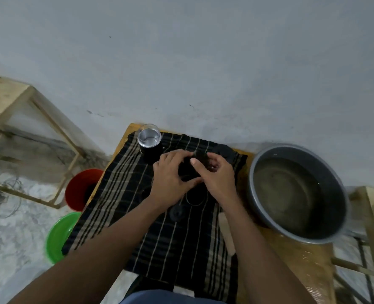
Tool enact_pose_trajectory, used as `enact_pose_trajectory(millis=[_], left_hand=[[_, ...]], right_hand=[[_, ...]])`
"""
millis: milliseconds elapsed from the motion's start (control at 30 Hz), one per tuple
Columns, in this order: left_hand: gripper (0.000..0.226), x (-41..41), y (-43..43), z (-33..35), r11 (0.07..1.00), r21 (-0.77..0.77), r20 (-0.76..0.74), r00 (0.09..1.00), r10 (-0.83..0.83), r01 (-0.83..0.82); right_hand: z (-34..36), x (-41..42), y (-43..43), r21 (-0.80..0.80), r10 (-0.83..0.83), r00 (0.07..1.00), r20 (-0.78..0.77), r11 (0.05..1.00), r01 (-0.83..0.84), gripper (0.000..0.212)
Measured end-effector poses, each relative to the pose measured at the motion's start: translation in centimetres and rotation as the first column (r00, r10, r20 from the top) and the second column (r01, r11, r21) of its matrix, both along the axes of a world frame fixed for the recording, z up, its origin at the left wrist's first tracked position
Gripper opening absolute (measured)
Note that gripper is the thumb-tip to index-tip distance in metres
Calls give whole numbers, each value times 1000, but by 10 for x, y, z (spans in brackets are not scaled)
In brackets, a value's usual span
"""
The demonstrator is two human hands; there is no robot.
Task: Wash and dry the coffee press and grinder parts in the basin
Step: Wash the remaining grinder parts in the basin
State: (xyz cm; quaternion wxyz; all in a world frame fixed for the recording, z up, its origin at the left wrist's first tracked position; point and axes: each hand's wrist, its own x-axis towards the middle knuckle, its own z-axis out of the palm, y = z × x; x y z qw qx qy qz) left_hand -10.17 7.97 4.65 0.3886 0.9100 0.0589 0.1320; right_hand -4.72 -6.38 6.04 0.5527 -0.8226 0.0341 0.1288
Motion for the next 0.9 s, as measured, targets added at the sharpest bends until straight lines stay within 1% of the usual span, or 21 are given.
enact_pose_trajectory(millis=[67,133,167,200,267,367,433,533,600,667,733,767,833,900], left_hand=[[70,14,-28,16,997,-13,87,993,-80,82],[71,30,-55,28,983,44,130,975,-181,176],[73,40,-74,34,971,78,129,963,-236,228],[75,49,-92,39,957,102,100,954,-283,273],[83,66,-129,44,924,142,-5,933,-359,356],[87,89,-180,38,848,278,-157,892,-423,451],[85,99,-202,28,821,310,-218,876,-430,480],[81,111,-230,9,793,345,-322,857,-403,502],[79,117,-247,-3,765,366,-387,834,-393,530],[79,120,-257,-13,756,358,-438,813,-383,548],[77,123,-266,-22,756,348,-490,795,-357,554],[76,124,-270,-26,756,344,-517,784,-342,557],[76,125,-274,-32,756,340,-563,765,-313,560],[77,126,-279,-36,760,339,-588,755,-289,554]], right_hand=[[19,5,-27,3,-67,995,70,998,67,57],[32,10,-58,77,-157,981,115,986,149,50],[36,14,-80,101,-199,973,116,977,187,46],[39,18,-101,117,-225,968,110,970,212,42],[40,27,-142,105,-253,964,74,964,245,36],[31,38,-197,103,-275,961,-16,956,275,35],[18,45,-224,129,-266,957,-118,951,280,37],[1,55,-255,201,-284,914,-288,916,348,44],[-10,61,-278,153,-346,862,-370,893,424,42],[-24,63,-299,87,-419,804,-423,864,496,34],[-36,68,-318,44,-472,748,-466,832,553,31],[-40,71,-324,15,-484,725,-490,827,562,29],[-47,75,-325,-41,-493,700,-517,831,555,35],[-55,81,-321,-68,-472,703,-532,851,520,35]])
